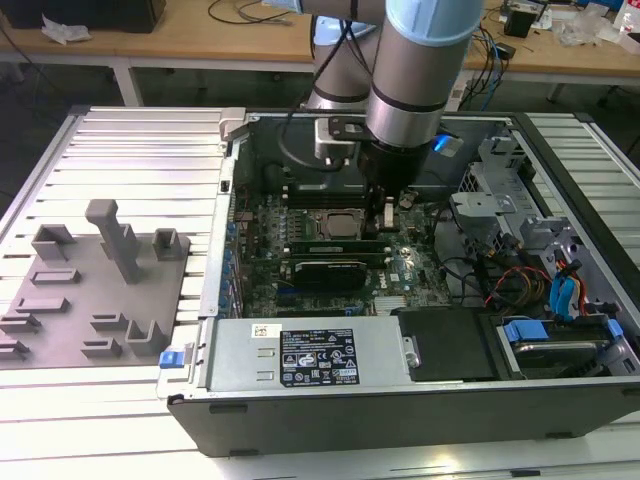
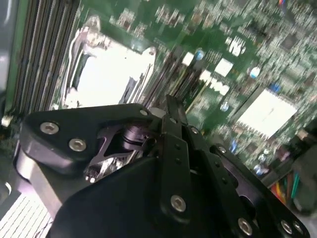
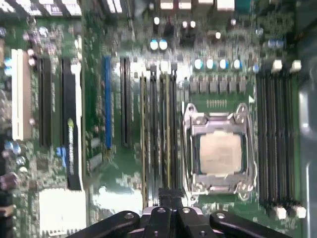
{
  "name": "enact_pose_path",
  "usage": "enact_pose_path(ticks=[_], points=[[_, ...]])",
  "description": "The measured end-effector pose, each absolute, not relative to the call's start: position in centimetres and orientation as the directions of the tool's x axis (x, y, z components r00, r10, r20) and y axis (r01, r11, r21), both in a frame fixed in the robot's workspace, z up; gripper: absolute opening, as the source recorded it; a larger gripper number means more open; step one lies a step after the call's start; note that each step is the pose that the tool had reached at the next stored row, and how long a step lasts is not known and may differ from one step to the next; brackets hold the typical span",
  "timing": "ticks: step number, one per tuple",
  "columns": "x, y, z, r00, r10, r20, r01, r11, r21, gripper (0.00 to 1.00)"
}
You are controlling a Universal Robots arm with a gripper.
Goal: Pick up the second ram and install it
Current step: 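Press down the second ram until it locks into place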
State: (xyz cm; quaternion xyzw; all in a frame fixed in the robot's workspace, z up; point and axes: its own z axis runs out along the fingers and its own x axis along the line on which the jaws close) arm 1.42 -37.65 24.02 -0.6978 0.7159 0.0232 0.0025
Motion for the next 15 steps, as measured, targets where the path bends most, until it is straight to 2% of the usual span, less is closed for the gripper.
enact_pose_path(ticks=[5,7,15], points=[[1.9,-37.5,22.8,-0.026,-0.999,-0.036,-0.999,0.025,0.032,0.11],[1.8,-37.5,23.7,-0.026,-0.999,-0.036,-0.999,0.025,0.027,0.11],[-4.4,-37.5,23.7,-0.025,-0.999,-0.036,-1.000,0.025,0.011,0.11]])
